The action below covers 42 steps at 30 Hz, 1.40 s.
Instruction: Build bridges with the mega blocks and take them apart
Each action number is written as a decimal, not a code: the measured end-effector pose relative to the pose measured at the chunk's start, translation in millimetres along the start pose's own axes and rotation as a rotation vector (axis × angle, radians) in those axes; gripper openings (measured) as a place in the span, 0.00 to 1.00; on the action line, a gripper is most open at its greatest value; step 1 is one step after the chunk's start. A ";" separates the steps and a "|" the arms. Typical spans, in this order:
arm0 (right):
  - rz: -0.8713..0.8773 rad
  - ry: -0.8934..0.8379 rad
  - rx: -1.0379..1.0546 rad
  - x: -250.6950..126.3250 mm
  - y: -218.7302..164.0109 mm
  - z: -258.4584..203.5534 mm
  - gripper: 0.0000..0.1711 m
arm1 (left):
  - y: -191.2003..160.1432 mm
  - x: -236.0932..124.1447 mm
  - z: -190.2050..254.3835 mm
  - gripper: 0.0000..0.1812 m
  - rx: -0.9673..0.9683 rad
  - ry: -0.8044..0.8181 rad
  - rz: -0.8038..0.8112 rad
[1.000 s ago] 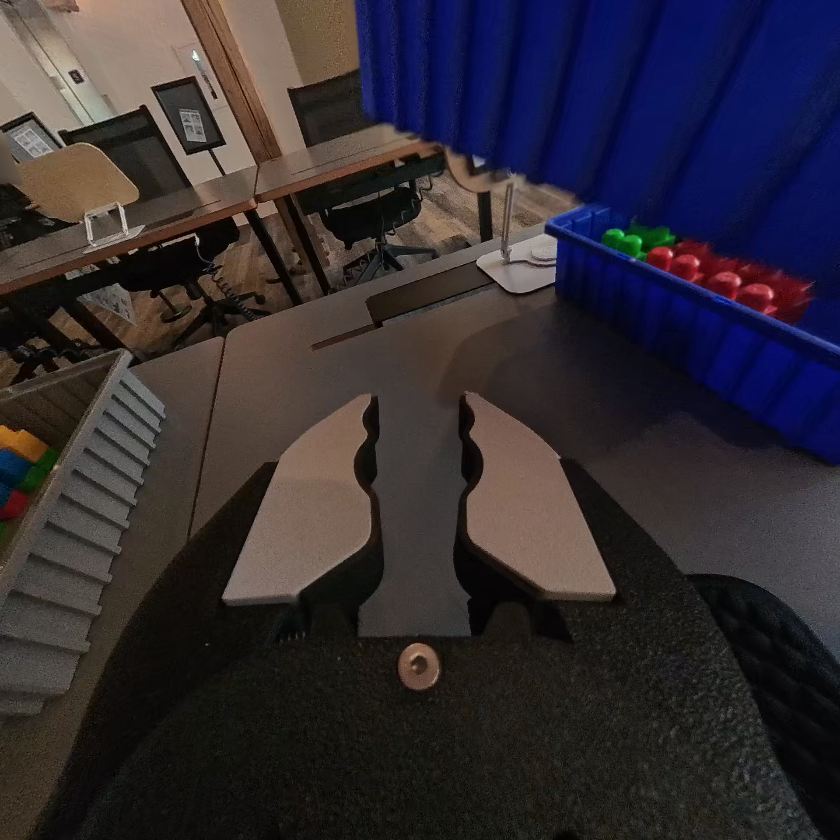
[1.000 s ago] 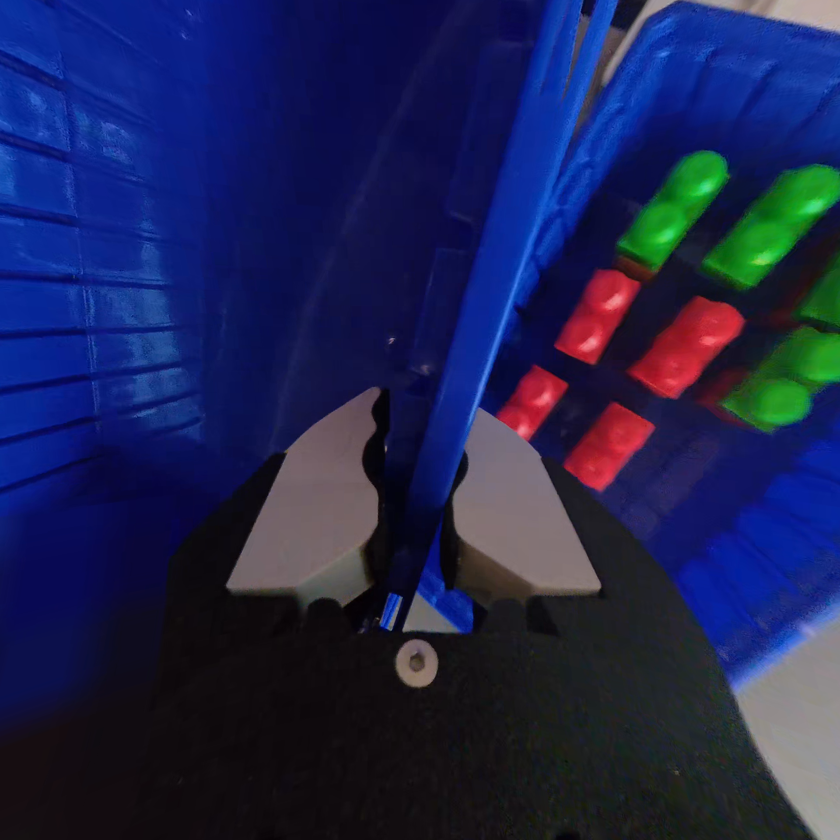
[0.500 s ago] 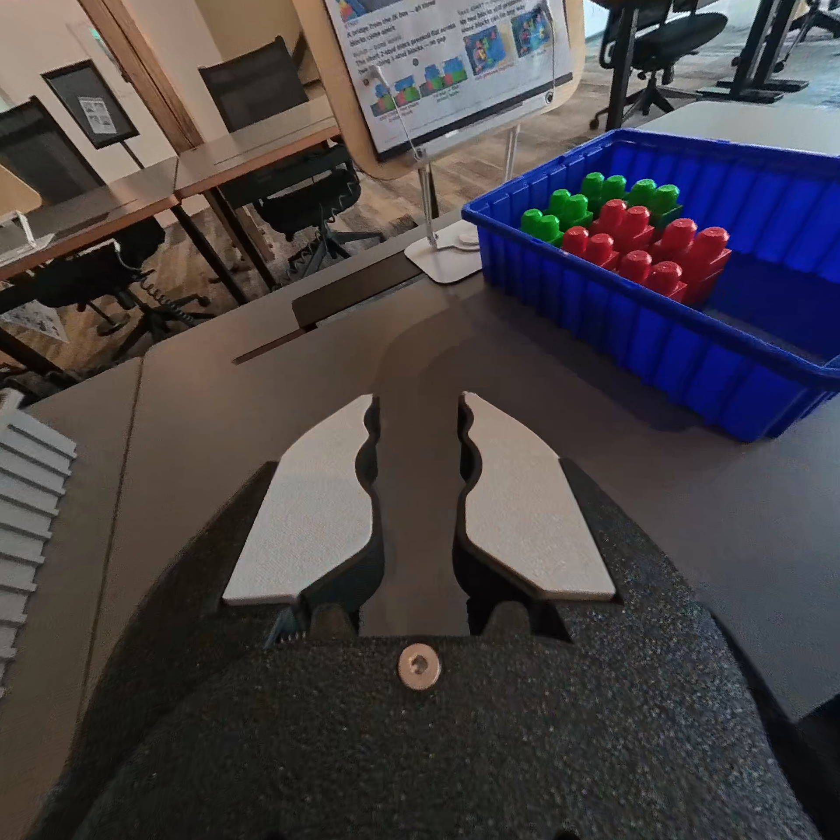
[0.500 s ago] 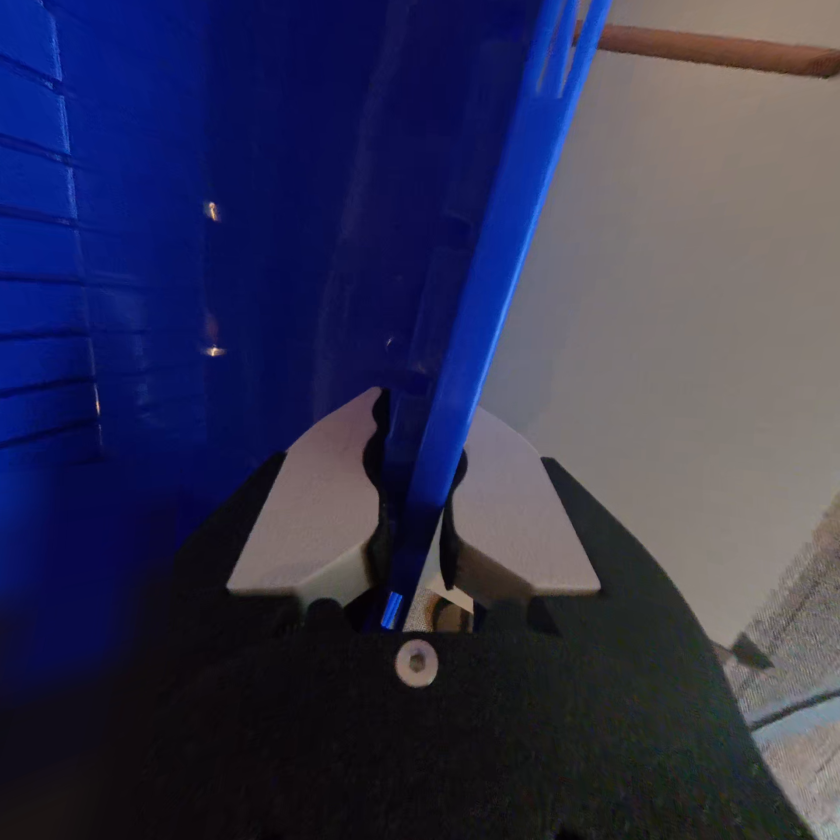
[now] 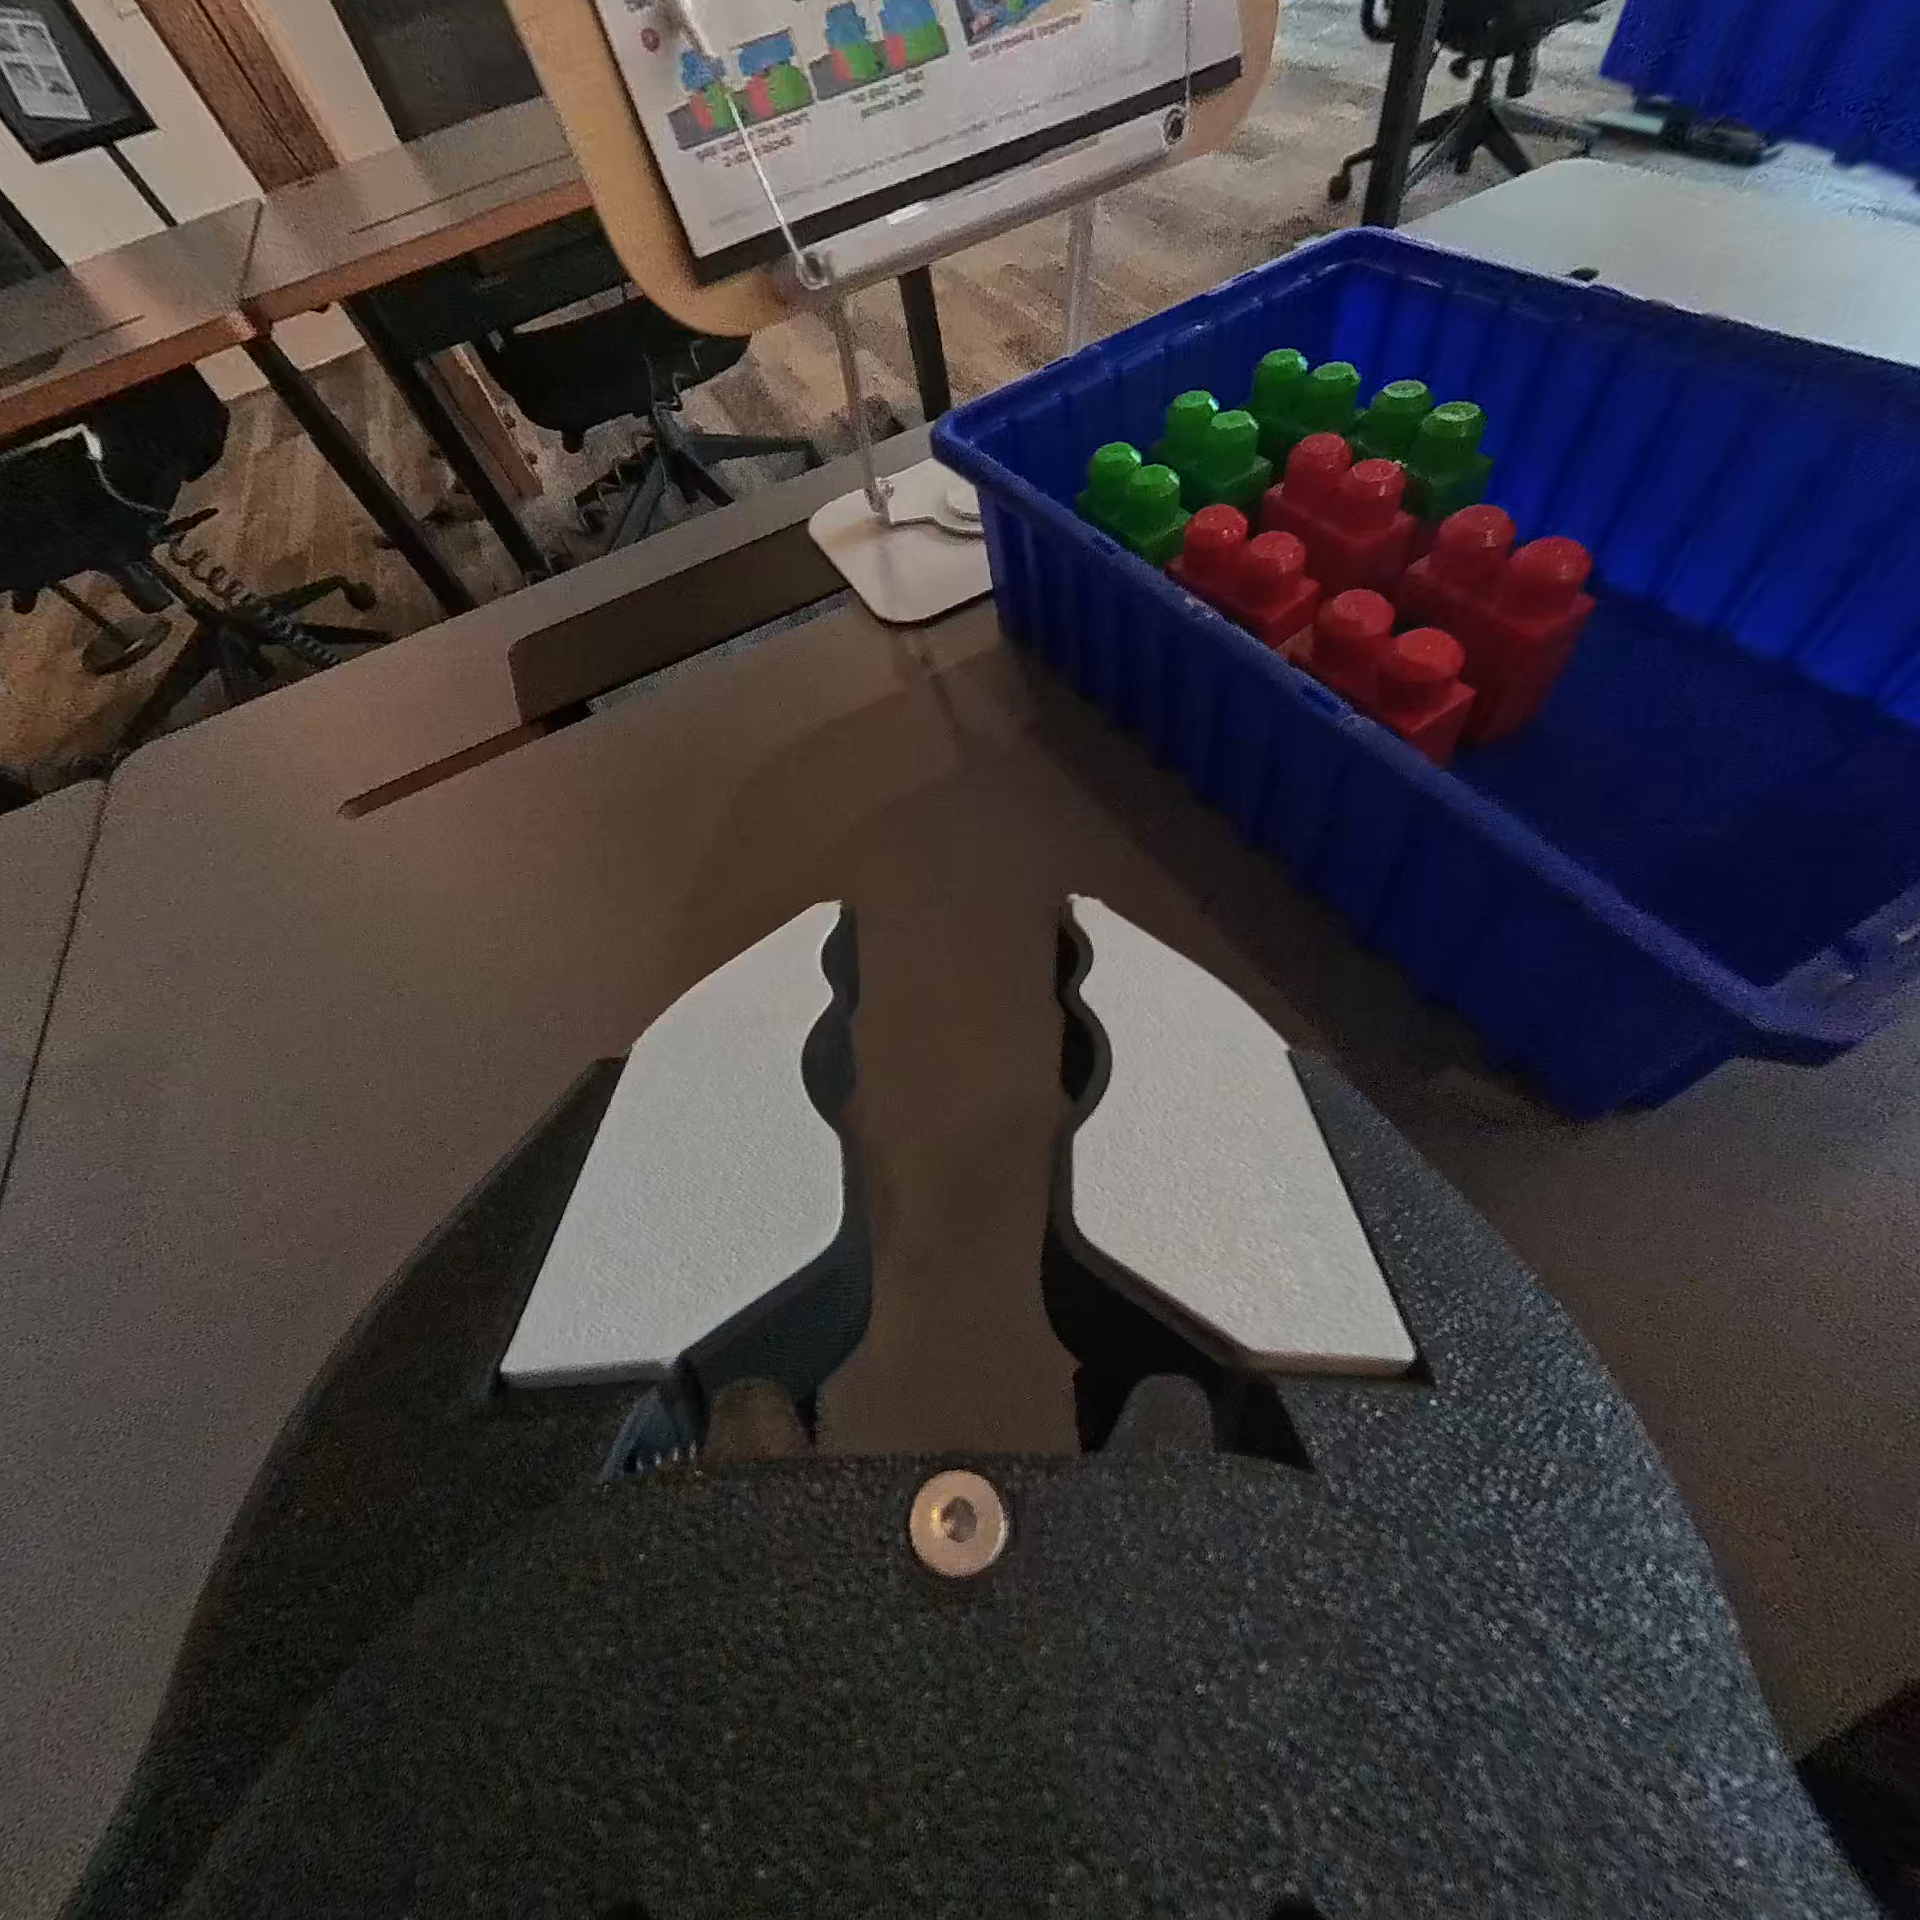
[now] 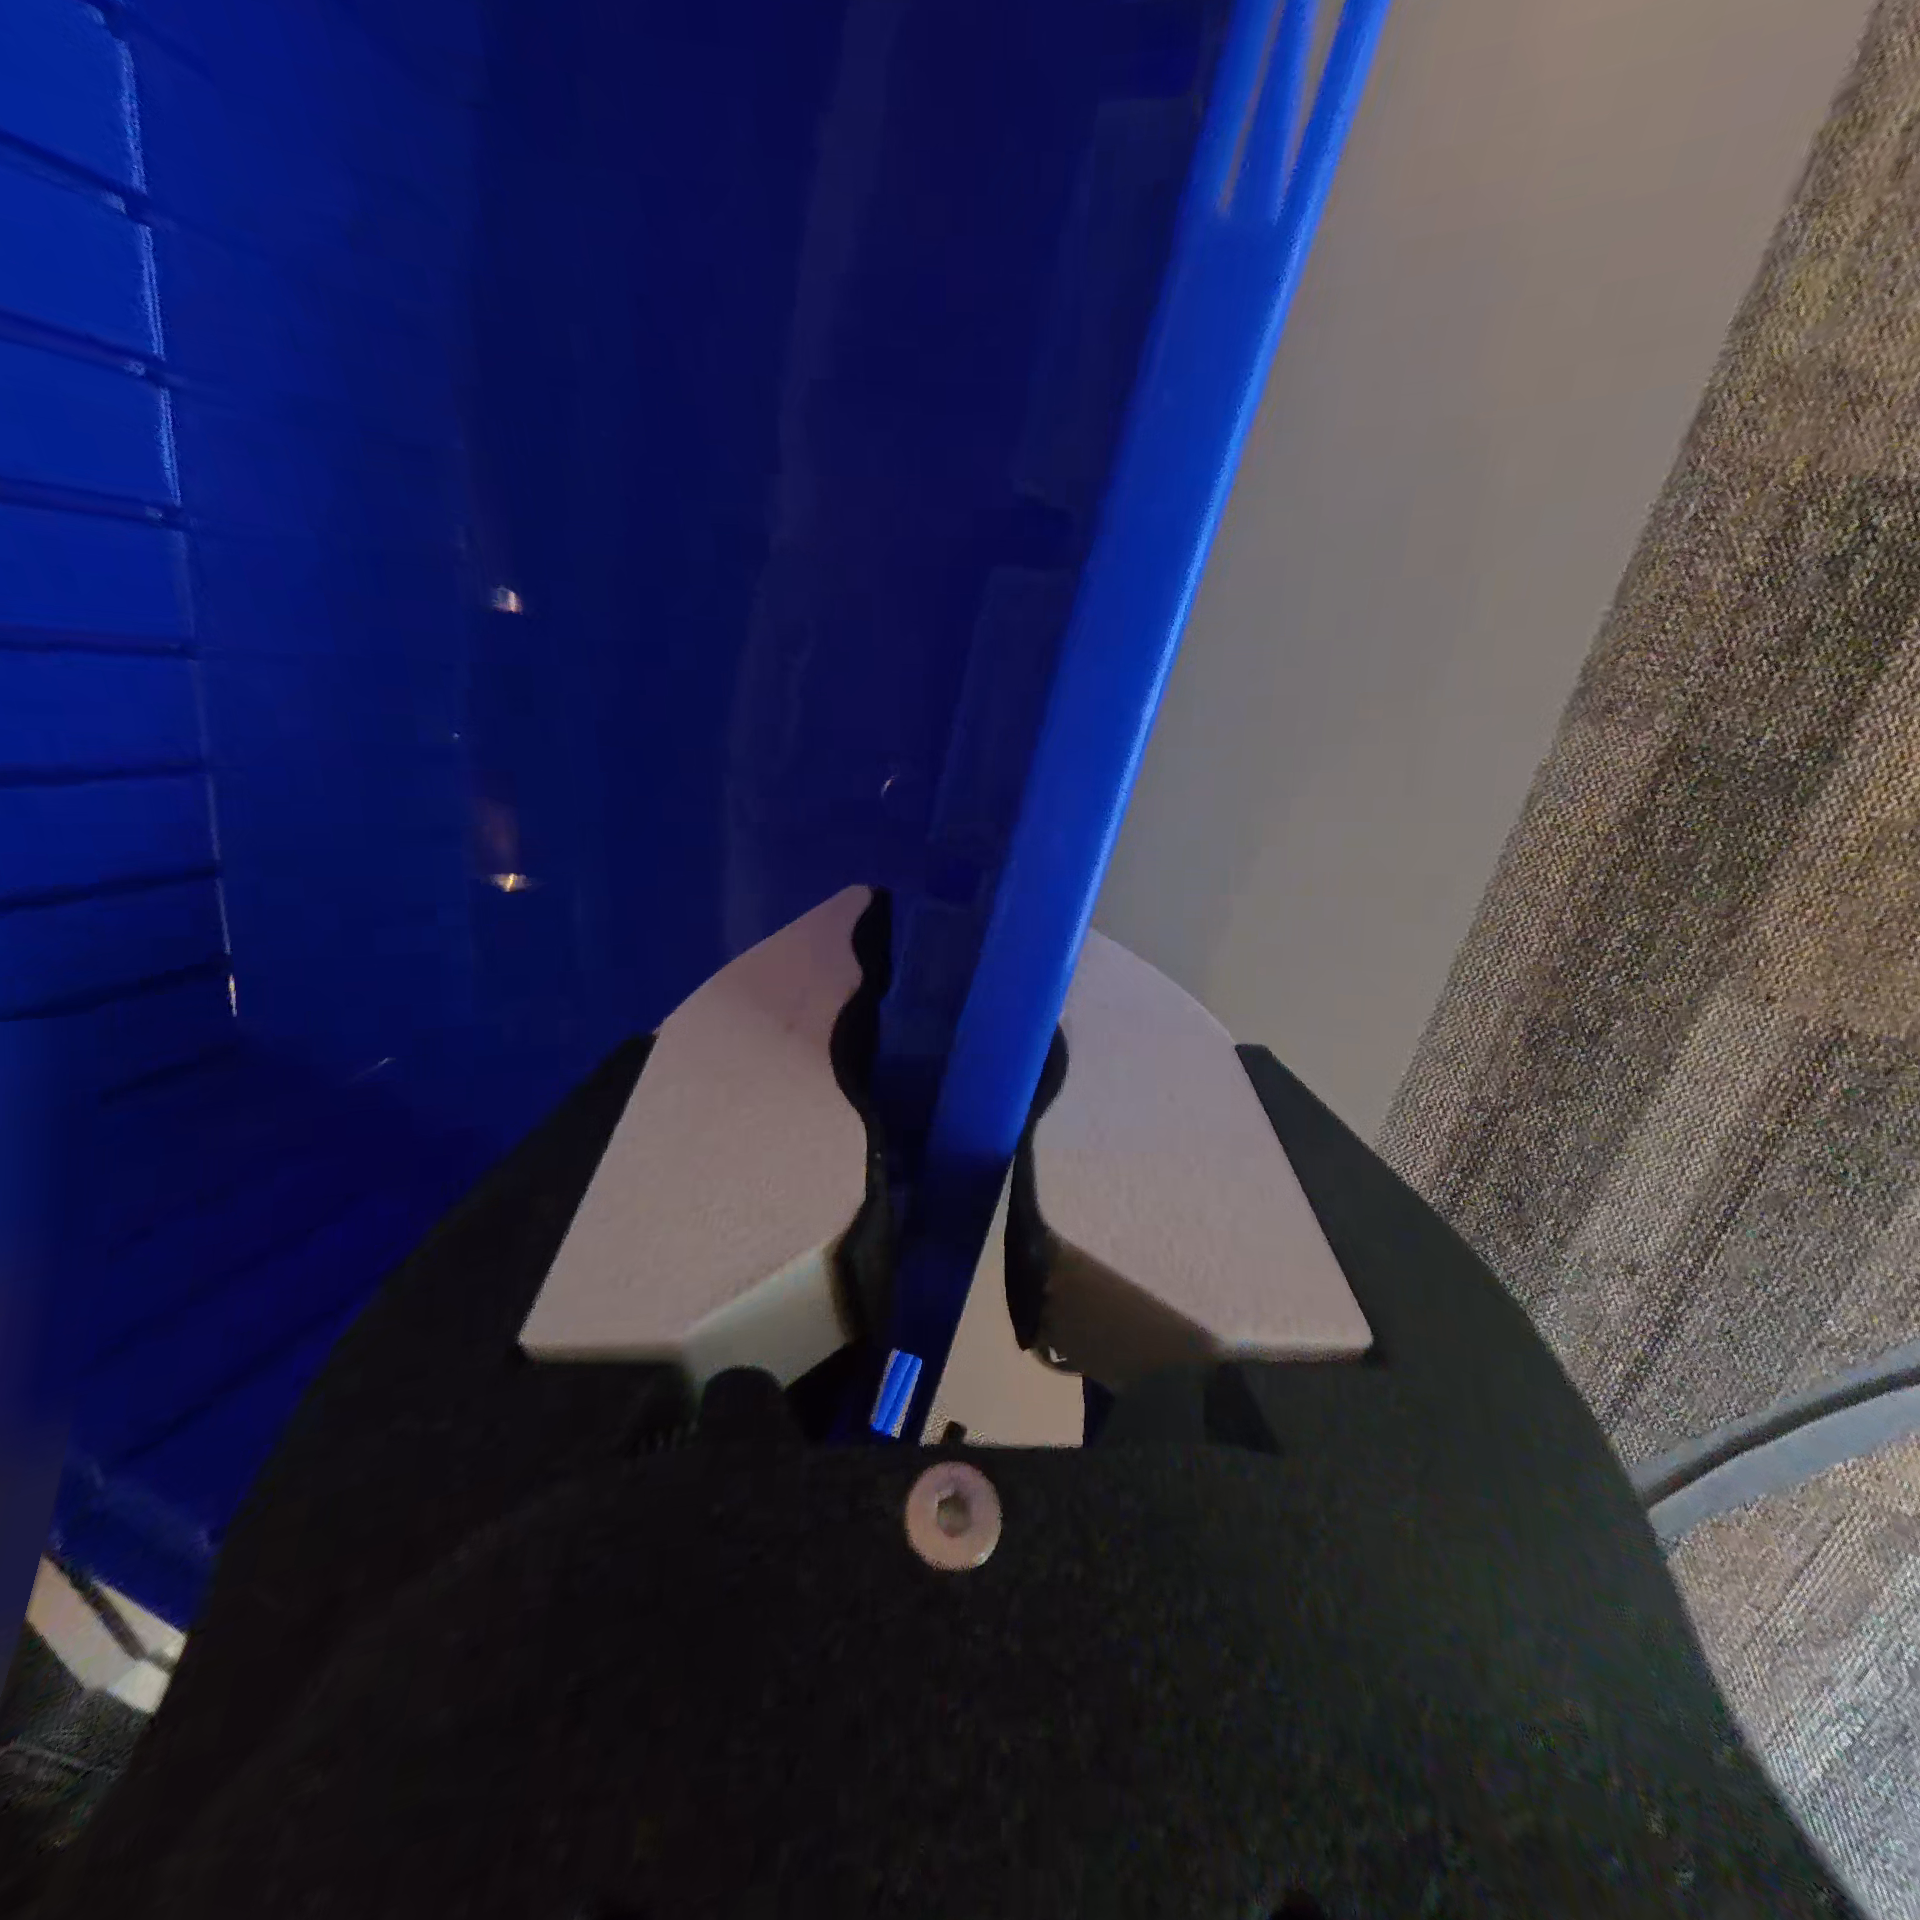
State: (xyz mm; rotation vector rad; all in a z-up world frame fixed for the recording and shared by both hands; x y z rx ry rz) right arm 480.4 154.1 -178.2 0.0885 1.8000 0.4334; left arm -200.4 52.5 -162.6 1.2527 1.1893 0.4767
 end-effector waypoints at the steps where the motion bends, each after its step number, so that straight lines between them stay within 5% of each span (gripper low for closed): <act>1: -0.004 -0.008 0.005 5.9 -1.6 8.0 0.12 | 3.0 4.7 3.1 0.21 0.005 -0.001 -0.004; 11: -0.069 -0.059 0.052 58.4 -15.7 48.8 0.13 | 13.0 37.0 24.8 0.23 0.055 -0.044 -0.060; 32: -0.006 -0.041 0.099 99.7 -20.2 60.5 0.11 | 27.5 74.7 53.2 0.37 -0.002 -0.116 -0.085; 36: 0.197 0.045 0.172 81.1 -5.6 60.3 0.25 | 39.2 90.9 60.6 0.38 -0.023 -0.121 -0.083; 42: 0.593 -0.059 0.087 10.7 18.2 39.2 0.53 | 41.9 139.6 54.5 0.37 -0.080 -0.090 -0.192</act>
Point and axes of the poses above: each gripper's, where its closed fingertips meet, x out along the fingers, y out of its top, z = x × y across the jaws, the point moved 2 cm from there along -x, back along the fingers, and after that the axes turned 6 degrees about -y, right-handed, at the moved point
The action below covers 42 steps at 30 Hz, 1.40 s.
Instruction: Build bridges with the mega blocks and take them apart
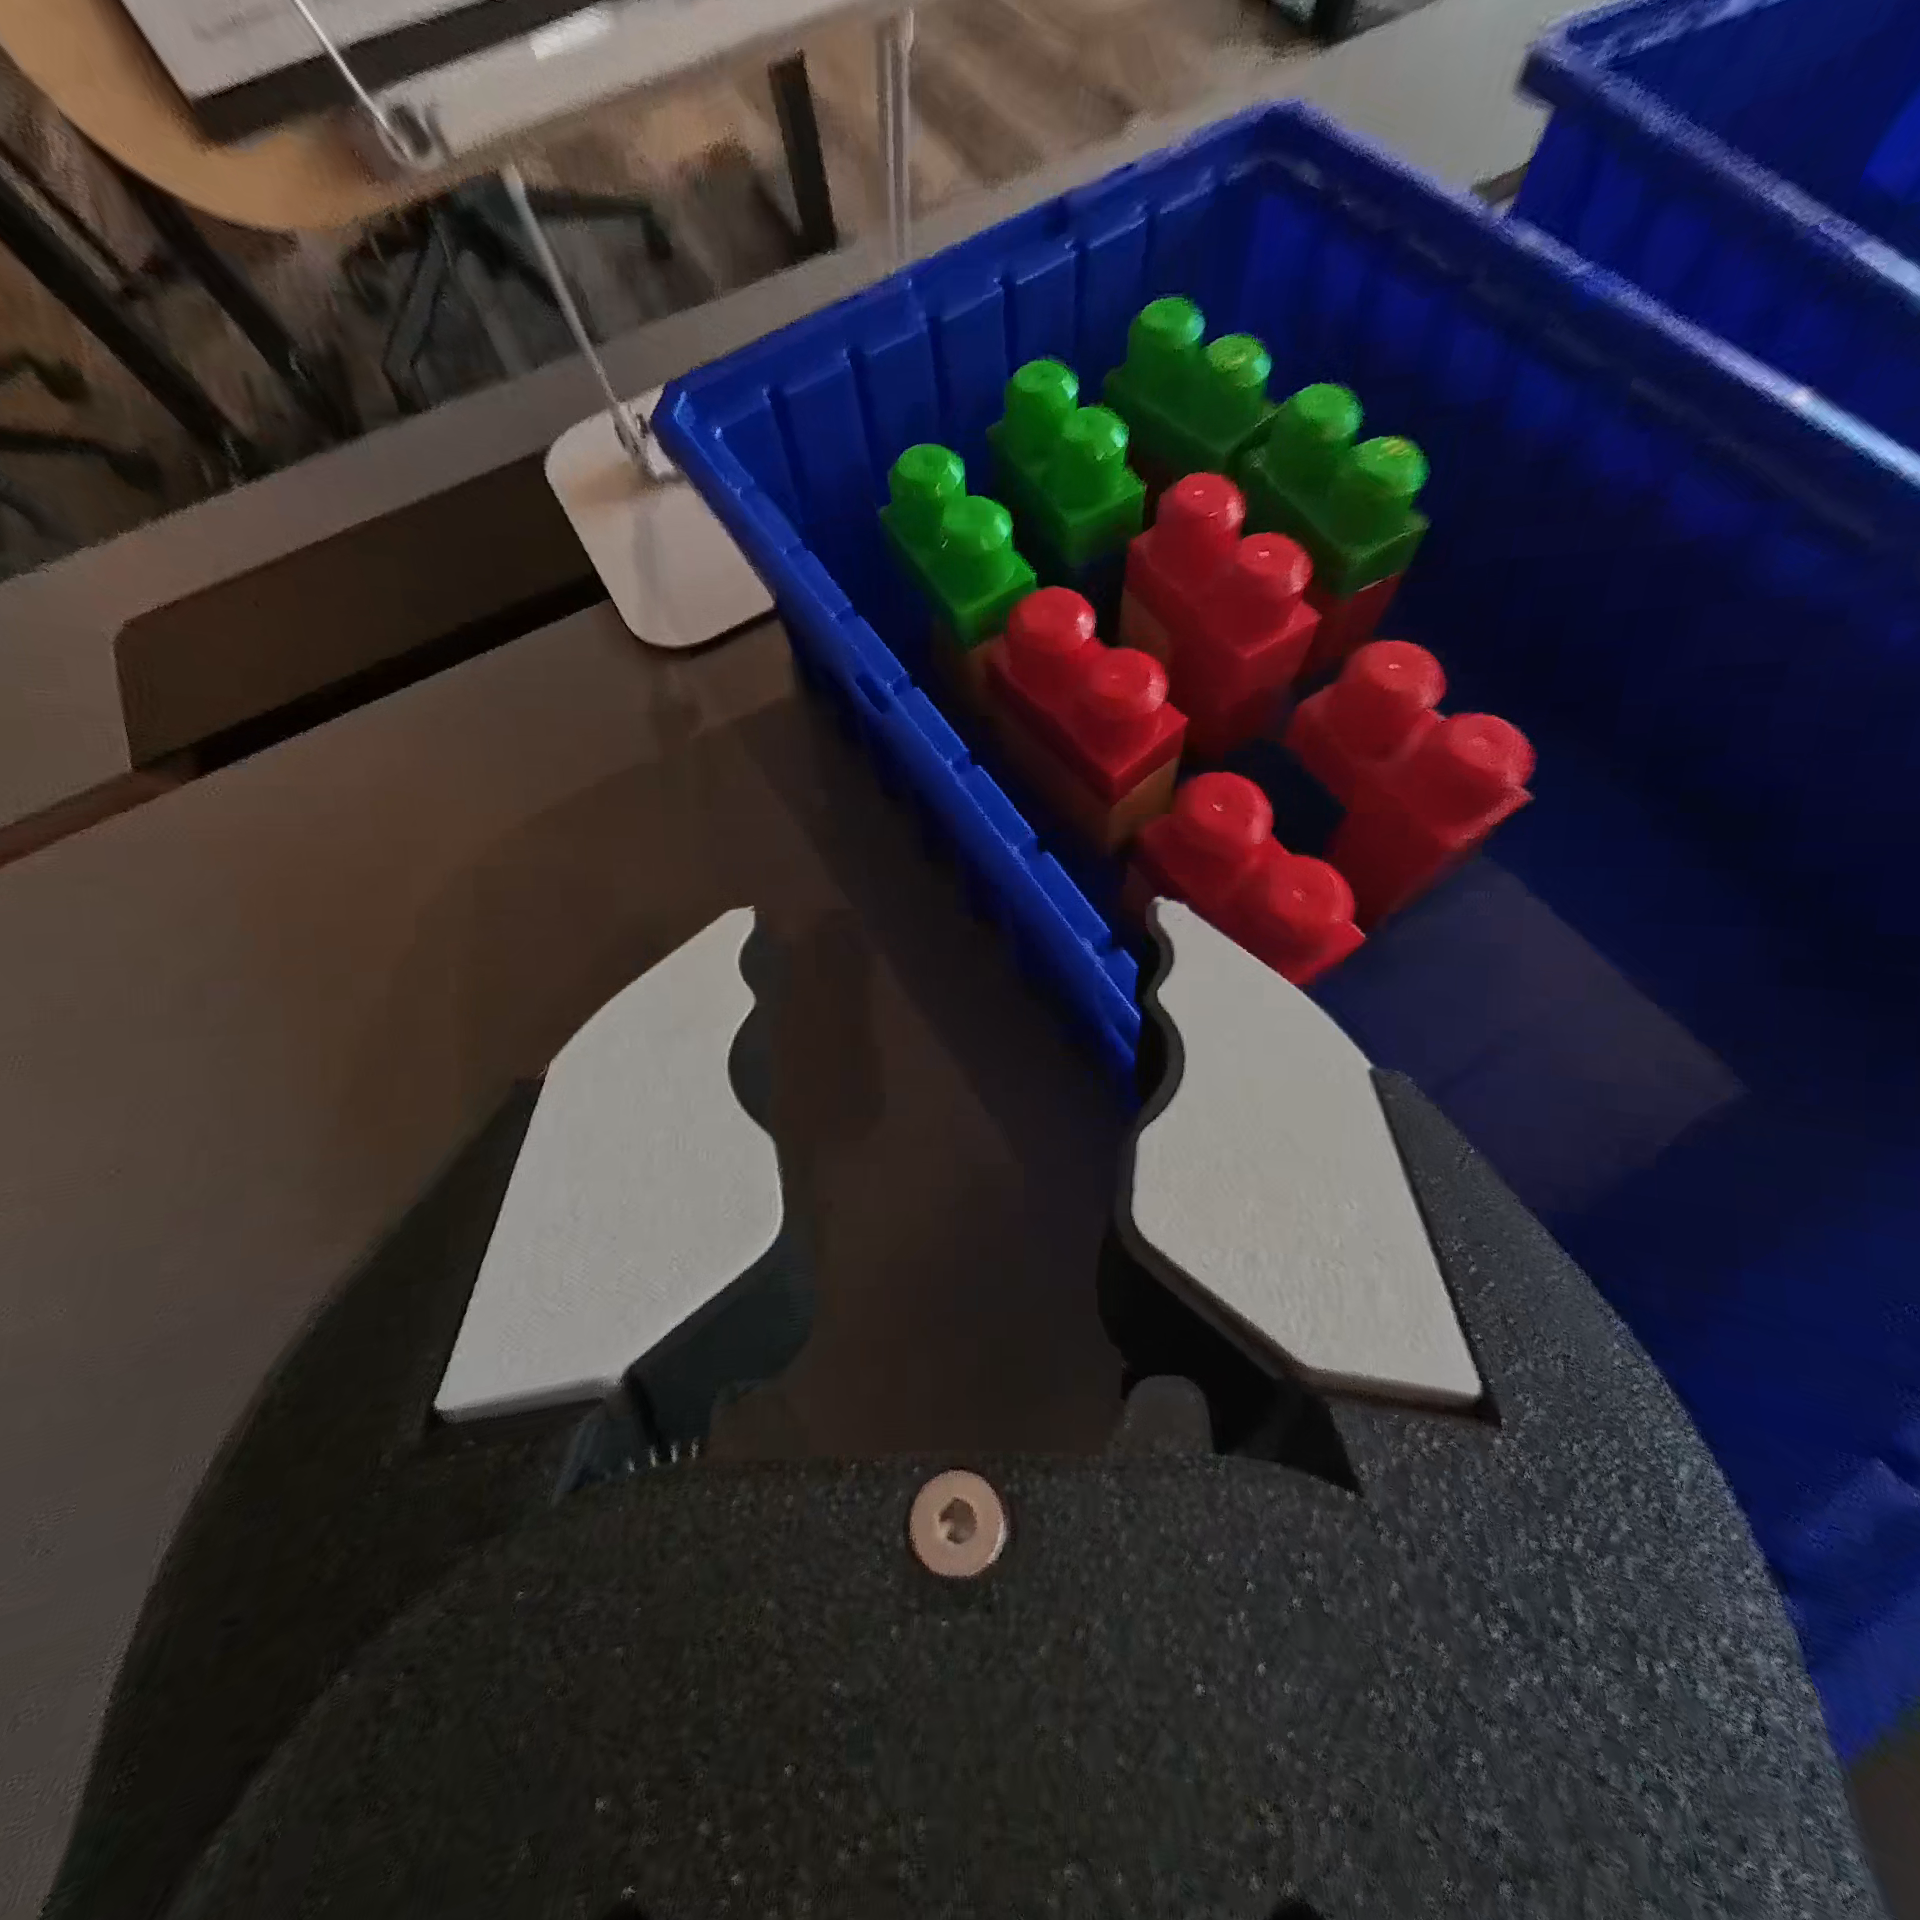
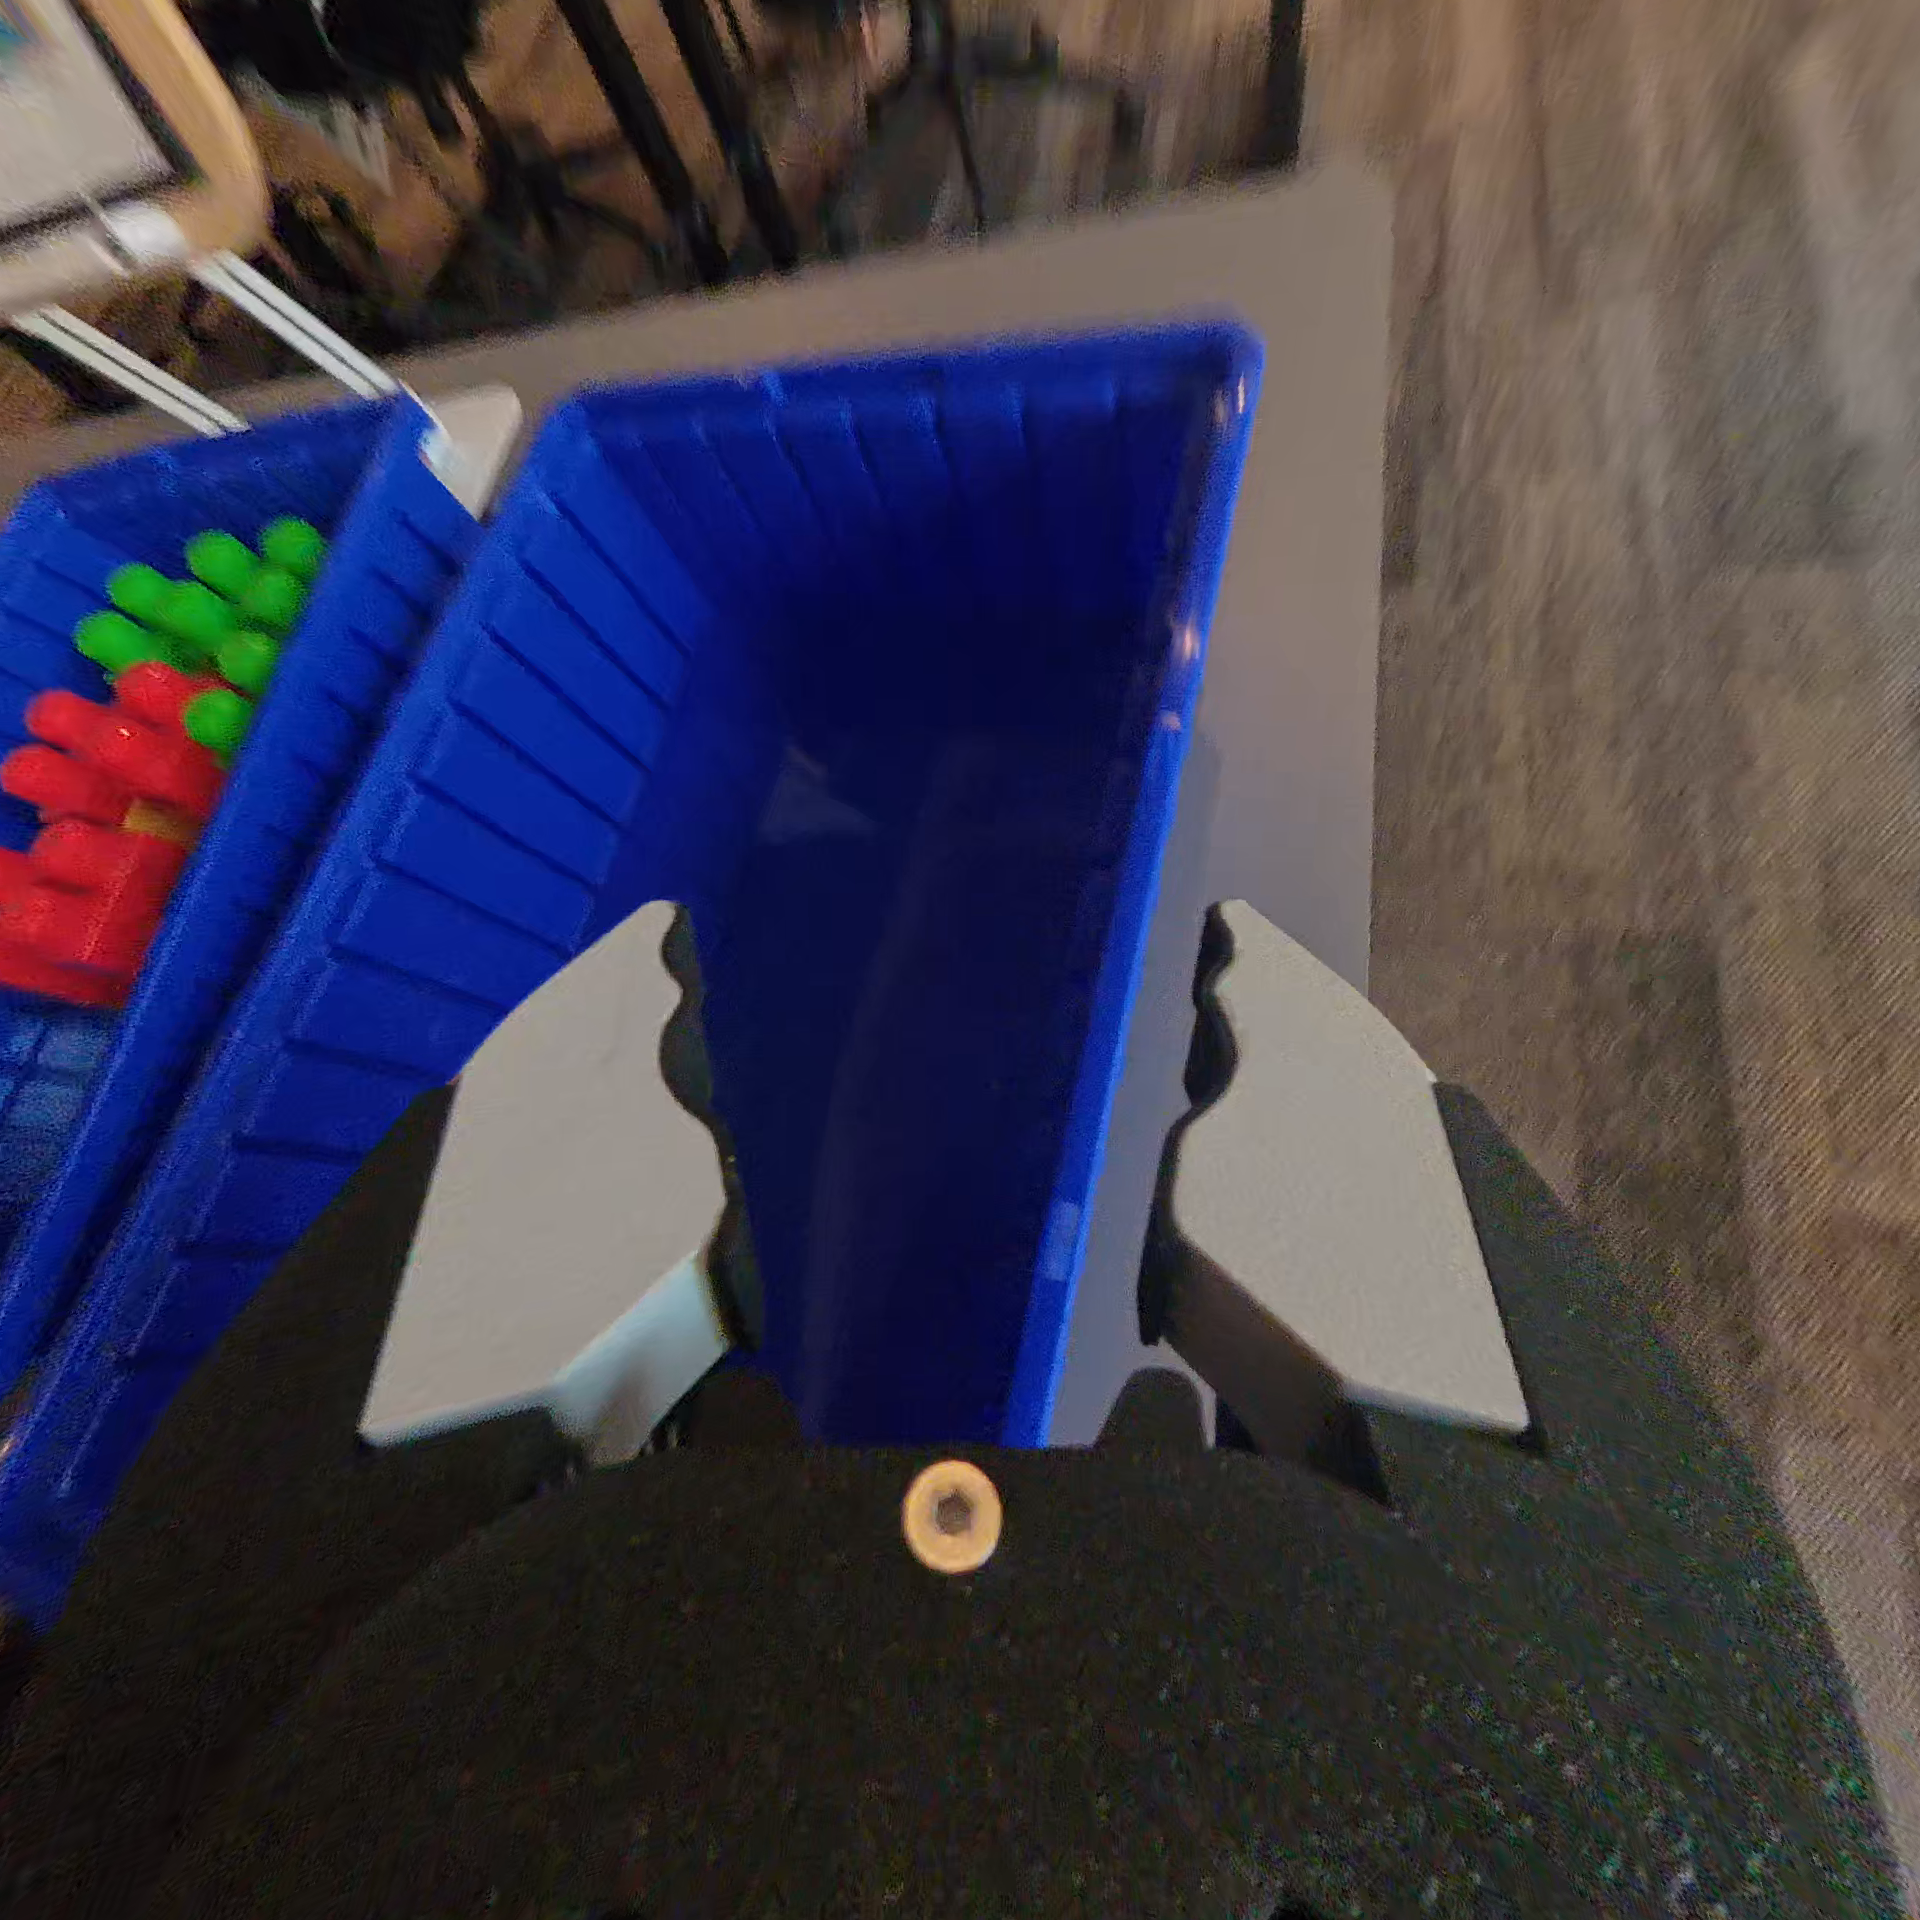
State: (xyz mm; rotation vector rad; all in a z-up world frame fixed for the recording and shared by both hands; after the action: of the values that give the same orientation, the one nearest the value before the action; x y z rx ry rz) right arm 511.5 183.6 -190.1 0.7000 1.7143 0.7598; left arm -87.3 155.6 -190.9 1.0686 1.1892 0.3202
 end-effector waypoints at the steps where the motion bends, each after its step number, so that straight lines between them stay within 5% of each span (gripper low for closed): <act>1: 0.072 -0.013 -0.040 -10.7 9.2 -8.8 0.57 | -0.4 10.1 -2.3 0.37 -0.014 0.002 -0.043; 5: 0.316 -0.060 -0.210 -50.0 32.4 -54.6 0.65 | -2.2 47.6 -0.5 0.37 -0.054 -0.008 -0.169; 9: 0.465 -0.060 -0.323 -77.9 39.0 -101.0 0.63 | -9.8 74.2 -0.4 0.37 -0.096 0.022 -0.258; 17: 0.532 -0.021 -0.464 -100.5 33.5 -149.1 0.59 | -30.2 100.5 5.8 0.29 -0.111 0.028 -0.440; 24: 0.532 -0.037 -0.542 -109.5 24.2 -166.0 0.60 | -33.5 95.4 -12.0 0.13 -0.275 -0.005 -0.415; 42: 0.450 -0.059 -0.619 -107.4 -3.3 -206.7 0.61 | -67.9 49.4 -115.2 0.12 -0.276 -0.104 -0.435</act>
State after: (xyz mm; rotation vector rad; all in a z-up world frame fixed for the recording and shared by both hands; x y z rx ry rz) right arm 337.7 69.3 -85.2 0.6597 1.1694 1.4836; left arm -188.4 214.0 -272.8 0.5615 1.2090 0.0832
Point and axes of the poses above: each gripper's, where its closed fingertips meet, x out along the fingers, y out of its top, z = x × y across the jaws, the point moved 2 cm from there along -x, back along the fingers, and after that the axes turned 6 degrees about -y, right-handed, at the moved point
